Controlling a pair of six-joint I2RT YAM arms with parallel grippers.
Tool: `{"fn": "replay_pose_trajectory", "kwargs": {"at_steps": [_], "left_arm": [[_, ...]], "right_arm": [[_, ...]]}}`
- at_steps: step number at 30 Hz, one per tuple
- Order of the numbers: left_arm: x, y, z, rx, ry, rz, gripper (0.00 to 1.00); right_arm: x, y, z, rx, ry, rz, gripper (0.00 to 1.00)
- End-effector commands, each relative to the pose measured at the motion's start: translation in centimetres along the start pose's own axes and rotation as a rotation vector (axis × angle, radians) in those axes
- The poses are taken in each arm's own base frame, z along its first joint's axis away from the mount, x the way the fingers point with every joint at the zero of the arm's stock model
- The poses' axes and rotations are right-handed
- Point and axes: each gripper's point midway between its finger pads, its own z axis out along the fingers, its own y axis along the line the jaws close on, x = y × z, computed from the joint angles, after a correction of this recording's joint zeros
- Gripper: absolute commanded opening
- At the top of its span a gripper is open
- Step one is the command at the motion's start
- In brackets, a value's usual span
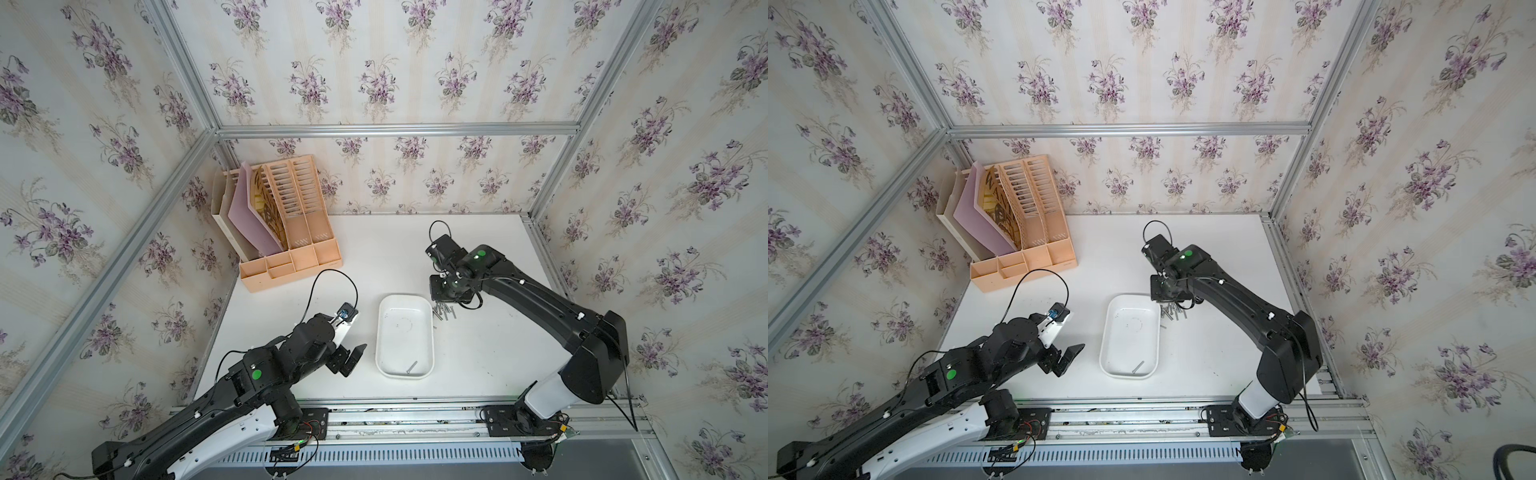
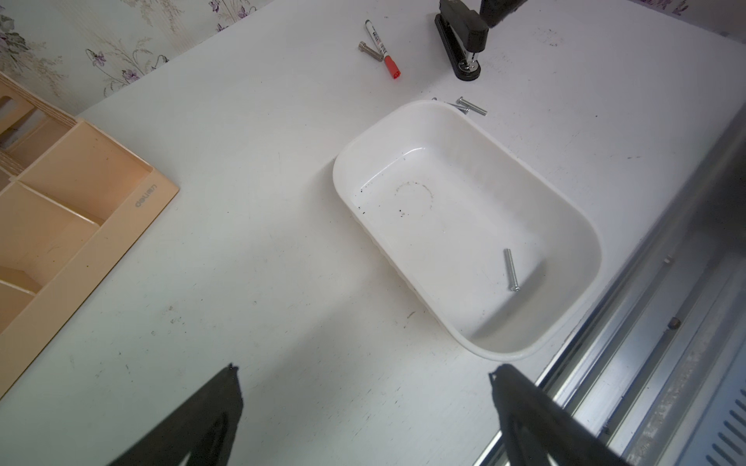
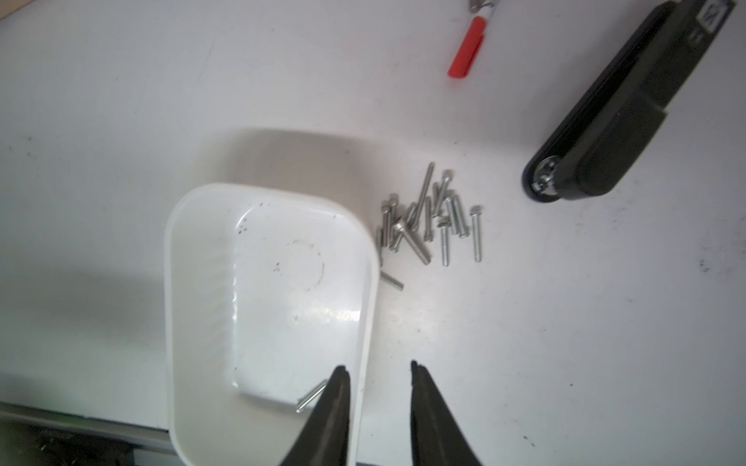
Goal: Take out the screws from the storage box
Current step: Place the screw at the center of the board, then pick up the screw from the storage box.
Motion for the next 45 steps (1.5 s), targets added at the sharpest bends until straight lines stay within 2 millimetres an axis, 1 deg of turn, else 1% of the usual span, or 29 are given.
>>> {"fn": "replay_pose_trajectory", "kwargs": {"at_steps": [1, 3, 5, 6, 9, 12, 14, 16, 19, 22, 25, 31, 33, 36, 39, 45], "left_arm": [[-0.4, -0.1, -0.1, 0.006, -0.003, -0.007, 0.99], [-0.4, 0.3, -0.1, -0.016, -0.001, -0.006, 0.99], [-0.4, 0.7, -0.2, -0.042, -0.005, -0.013, 0.99], [-0.5, 0.8, -0.3, -0.043, -0.009, -0.012, 0.99], [-0.7, 0.4, -0.5, -0.02, -0.019, 0.002, 0.99], [-0.6, 0.1, -0.5, 0.0, -0.018, 0.011, 0.99], [-0.7, -0.2, -0.5, 0.014, -0.017, 0.017, 0.99], [-0.6, -0.4, -0.5, 0.027, -0.016, 0.025, 0.99], [-0.6, -0.6, -0.6, 0.037, -0.018, 0.034, 0.99], [-0.7, -0.5, -0.6, 0.037, -0.019, 0.036, 0.99], [-0.6, -0.5, -0.7, 0.035, -0.021, 0.039, 0.99], [-0.7, -0.5, -0.8, 0.033, -0.026, 0.046, 0.99], [-0.7, -0.4, -0.8, 0.032, -0.025, 0.049, 0.99], [-0.7, -0.3, -0.8, 0.026, -0.026, 0.05, 0.99], [-0.7, -0.3, -0.8, 0.026, -0.027, 0.052, 0.99], [-0.7, -0.3, -0.8, 0.022, -0.027, 0.056, 0.99]], "right_arm": [[4.4, 2.5, 0.5, 0.028, 0.064, 0.028, 0.27], [7.1, 4.8, 1.4, 0.01, 0.094, -0.014, 0.25], [9.1, 6.3, 2.1, -0.007, 0.123, -0.042, 0.24], [10.1, 6.7, 2.4, -0.008, 0.136, -0.048, 0.23], [12.3, 7.1, 3.6, -0.016, 0.171, -0.03, 0.24], [14.5, 6.9, 5.0, -0.024, 0.221, 0.007, 0.26], [15.5, 6.5, 5.8, -0.002, 0.253, 0.02, 0.27], [16.1, 6.5, 6.5, 0.003, 0.282, 0.036, 0.28], [16.2, 7.3, 7.1, -0.019, 0.298, 0.043, 0.32], [16.3, 7.6, 7.6, -0.01, 0.314, 0.044, 0.36], [16.4, 7.3, 8.3, 0.013, 0.332, 0.058, 0.36], [16.2, 5.6, 9.2, 0.053, 0.353, 0.11, 0.36], [16.0, 5.0, 9.4, 0.067, 0.354, 0.131, 0.38], [15.6, 4.6, 9.5, 0.077, 0.348, 0.148, 0.42], [15.6, 4.1, 10.0, 0.097, 0.364, 0.162, 0.45], [16.0, 3.8, 11.4, 0.125, 0.398, 0.162, 0.46]]}}
